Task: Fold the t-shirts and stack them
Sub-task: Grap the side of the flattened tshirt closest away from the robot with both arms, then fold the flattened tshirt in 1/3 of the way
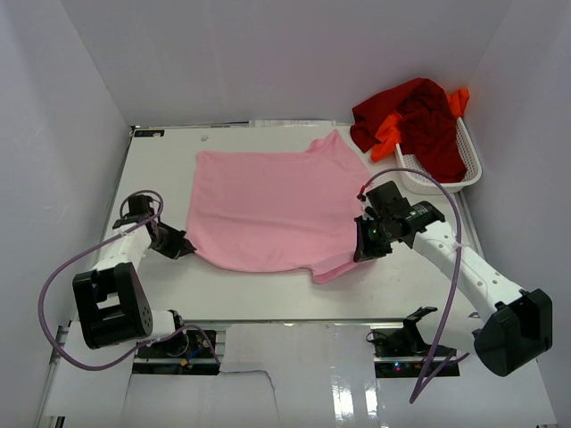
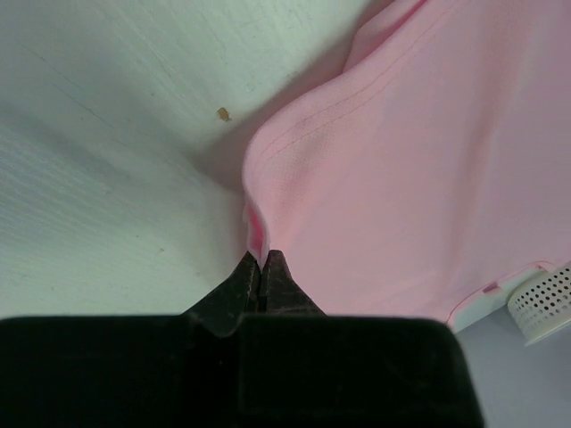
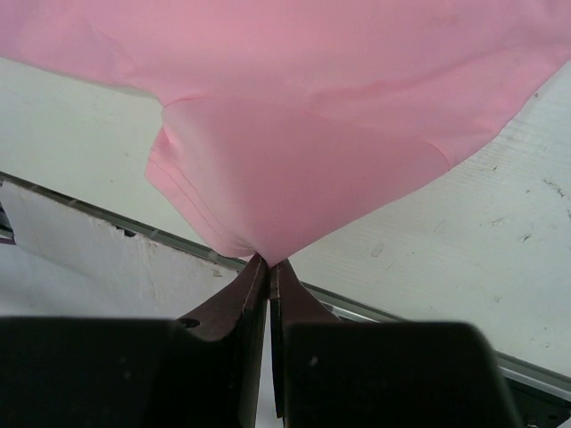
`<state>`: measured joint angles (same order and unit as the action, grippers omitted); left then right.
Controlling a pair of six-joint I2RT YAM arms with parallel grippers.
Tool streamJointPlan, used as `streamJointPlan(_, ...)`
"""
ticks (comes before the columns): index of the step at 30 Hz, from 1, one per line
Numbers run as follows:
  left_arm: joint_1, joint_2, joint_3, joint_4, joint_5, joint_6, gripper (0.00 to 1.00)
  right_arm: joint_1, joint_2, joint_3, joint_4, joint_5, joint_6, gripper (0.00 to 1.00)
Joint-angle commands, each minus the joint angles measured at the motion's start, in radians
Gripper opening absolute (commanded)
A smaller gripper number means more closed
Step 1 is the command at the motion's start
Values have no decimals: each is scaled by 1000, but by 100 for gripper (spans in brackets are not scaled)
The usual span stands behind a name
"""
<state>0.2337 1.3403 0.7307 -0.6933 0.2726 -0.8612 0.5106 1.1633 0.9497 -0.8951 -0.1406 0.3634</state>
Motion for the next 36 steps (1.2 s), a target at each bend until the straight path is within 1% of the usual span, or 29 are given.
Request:
streamJointPlan(1, 4, -49, 59, 0, 8, -10, 0, -14, 13, 73, 1, -19, -40, 8)
streamJointPlan(17, 3, -35, 154, -20, 19, -24, 0, -81, 121, 187, 7, -31, -104, 8)
streamJointPlan(36, 3, 102, 268, -2, 43, -30, 0, -161, 277, 310, 36, -30, -178, 8)
